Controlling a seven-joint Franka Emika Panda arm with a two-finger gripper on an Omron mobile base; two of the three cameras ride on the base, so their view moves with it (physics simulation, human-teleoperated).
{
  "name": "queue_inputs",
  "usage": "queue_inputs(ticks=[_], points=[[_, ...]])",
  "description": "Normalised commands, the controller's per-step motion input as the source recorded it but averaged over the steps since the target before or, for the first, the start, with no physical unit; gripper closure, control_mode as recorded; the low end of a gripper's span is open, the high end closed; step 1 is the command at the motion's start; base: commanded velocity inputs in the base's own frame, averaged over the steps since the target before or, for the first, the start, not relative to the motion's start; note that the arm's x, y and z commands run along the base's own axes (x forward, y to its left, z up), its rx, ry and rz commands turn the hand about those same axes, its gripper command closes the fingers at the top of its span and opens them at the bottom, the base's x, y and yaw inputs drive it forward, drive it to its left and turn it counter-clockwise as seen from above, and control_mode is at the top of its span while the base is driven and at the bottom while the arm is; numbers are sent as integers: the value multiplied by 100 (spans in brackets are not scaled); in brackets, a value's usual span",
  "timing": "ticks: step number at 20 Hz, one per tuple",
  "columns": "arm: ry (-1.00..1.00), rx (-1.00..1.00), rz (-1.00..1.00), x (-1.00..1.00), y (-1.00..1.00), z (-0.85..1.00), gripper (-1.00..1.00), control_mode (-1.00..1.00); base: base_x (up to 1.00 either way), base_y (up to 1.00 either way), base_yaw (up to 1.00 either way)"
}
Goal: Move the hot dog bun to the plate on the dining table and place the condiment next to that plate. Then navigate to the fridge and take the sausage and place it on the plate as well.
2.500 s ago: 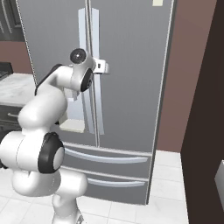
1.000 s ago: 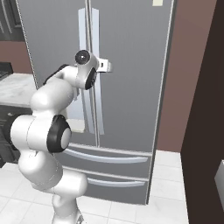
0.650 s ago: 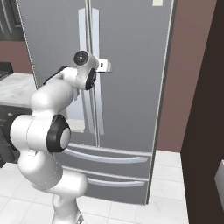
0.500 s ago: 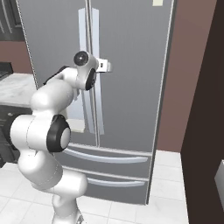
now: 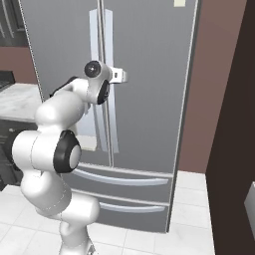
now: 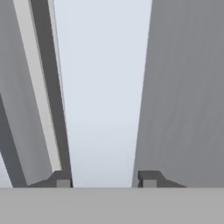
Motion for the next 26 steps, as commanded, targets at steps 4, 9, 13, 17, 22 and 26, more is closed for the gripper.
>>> queue_inputs(ticks=[4,9,13,17,22,26], points=[[1,0,0,9,0,-17,100,-100,0,0,0],[3,0,0,-7,0,-11,100,-100,0,0,0],[-6,0,-3,-61,-16,7,100,-100,0,0,0],[-2,0,-2,-78,-23,15,100,-100,0,0,0],[0,0,-5,-80,-28,16,100,-100,0,0,0],[0,0,-6,-77,-43,21,100,-100,0,0,0]])
